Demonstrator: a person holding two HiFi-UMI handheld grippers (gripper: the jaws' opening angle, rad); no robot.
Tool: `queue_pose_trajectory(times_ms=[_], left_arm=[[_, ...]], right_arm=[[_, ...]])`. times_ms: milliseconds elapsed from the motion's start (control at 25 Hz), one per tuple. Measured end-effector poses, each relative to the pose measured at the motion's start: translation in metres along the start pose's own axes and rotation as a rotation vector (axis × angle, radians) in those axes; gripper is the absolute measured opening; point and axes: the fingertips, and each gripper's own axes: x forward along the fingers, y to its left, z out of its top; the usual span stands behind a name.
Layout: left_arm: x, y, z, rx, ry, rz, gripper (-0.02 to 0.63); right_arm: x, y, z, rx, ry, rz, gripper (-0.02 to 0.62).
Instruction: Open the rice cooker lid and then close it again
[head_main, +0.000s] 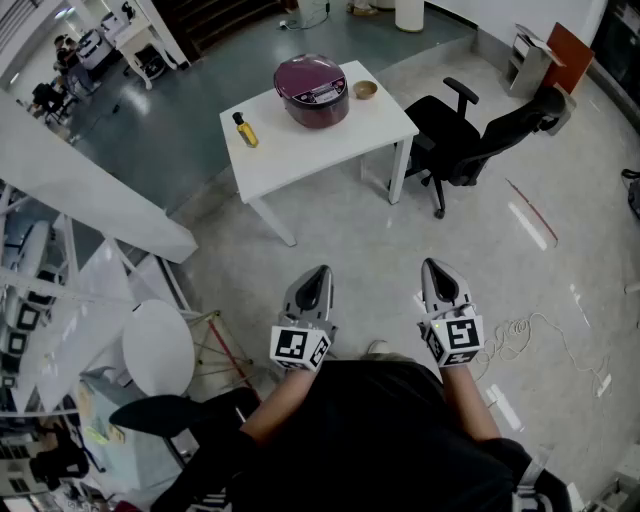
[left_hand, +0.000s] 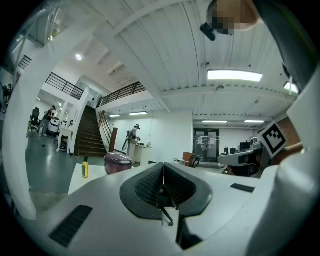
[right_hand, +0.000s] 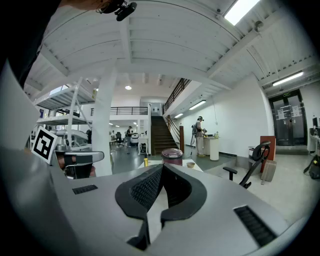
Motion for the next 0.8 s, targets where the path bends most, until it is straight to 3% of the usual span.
queue_pose_trajectory(times_ms=[440,800], left_arm=[[0.005,-0.009,-0.004,0.005,-0.021,0.003,0.006],[0.003,-0.015,0.002,0.01,-0.036,0.009,0.006]], right_arm=[[-0.012,-0.034,0.0,0.055,-0.044,-0.03,-0.002],[-0.015,-0.041,-0.004,0.06,-0.036,0.025,0.0]])
